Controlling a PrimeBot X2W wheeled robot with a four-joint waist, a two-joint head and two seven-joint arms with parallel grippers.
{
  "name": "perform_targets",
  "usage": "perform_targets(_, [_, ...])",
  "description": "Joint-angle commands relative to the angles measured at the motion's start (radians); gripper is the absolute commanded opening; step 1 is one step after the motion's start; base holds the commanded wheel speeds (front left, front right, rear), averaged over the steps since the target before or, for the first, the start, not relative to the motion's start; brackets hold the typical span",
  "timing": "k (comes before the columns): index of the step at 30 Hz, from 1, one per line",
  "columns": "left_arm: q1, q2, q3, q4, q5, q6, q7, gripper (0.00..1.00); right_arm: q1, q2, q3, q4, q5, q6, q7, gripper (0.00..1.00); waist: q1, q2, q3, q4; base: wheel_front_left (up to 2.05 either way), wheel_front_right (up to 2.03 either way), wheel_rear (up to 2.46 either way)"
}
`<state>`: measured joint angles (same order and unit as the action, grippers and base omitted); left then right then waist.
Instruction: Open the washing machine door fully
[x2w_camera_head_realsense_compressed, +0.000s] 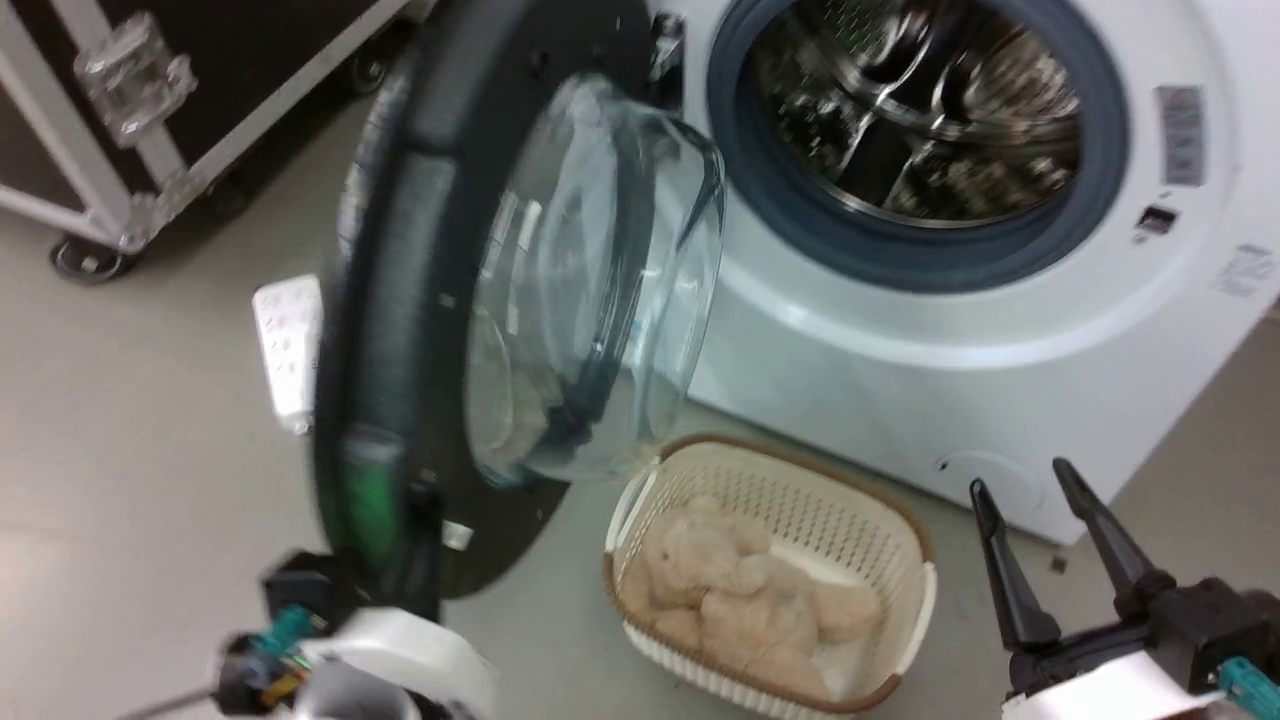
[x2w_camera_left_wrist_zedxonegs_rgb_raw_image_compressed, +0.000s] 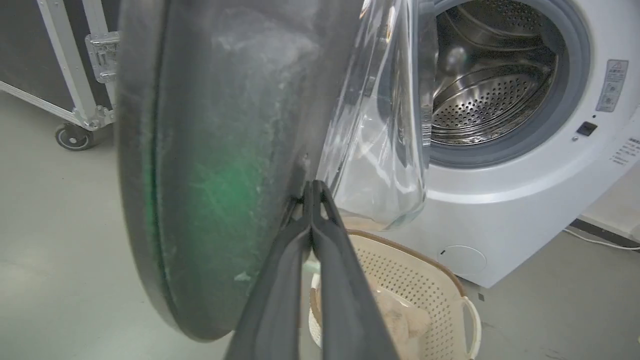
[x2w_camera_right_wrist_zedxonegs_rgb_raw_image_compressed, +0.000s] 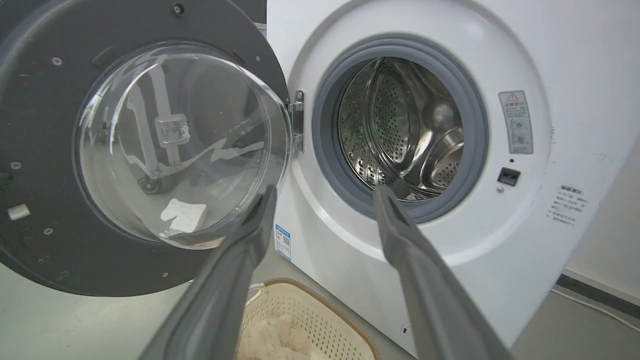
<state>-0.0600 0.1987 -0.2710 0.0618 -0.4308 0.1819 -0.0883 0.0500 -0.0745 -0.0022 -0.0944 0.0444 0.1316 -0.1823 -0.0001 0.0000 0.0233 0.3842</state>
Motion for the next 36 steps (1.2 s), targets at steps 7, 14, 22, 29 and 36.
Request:
perform_targets(7, [-0.128,0.095,0.110,0.057,-0.044,-0.017,0.017,0.00,-0.062,-0.053,0.020,-0.039,0.002,-0.001,0.031,1.00,0.0001,0.0000,0.140,0.019,0.00,0.00,0.00])
perform_targets(14, [-0.246,0.187,0.225,0.165,-0.114,-0.044,0.032,0.00,-0.097,-0.092,0.017,-0.069,0.010,-0.001,0.052,1.00,0.0001,0.0000,0.245,-0.011,0.00,0.00,0.00])
perform_targets(22, [-0.385,0.270,0.289,0.339,-0.150,-0.084,0.016,0.00,-0.127,-0.122,0.013,-0.072,0.020,-0.001,0.053,1.00,0.0001,0.0000,0.309,-0.040,0.00,0.00,0.00])
perform_targets(29, [-0.434,0.293,0.299,0.438,-0.142,-0.110,-0.070,0.00,-0.131,-0.122,-0.006,-0.059,0.029,-0.001,0.031,1.00,0.0001,0.0000,0.288,-0.052,0.00,0.00,0.00])
perform_targets(36, [-0.388,0.267,0.275,0.384,-0.107,-0.142,-0.153,0.00,-0.118,-0.086,-0.033,-0.028,0.042,-0.001,-0.005,1.00,0.0001,0.0000,0.190,-0.075,0.00,0.00,0.00])
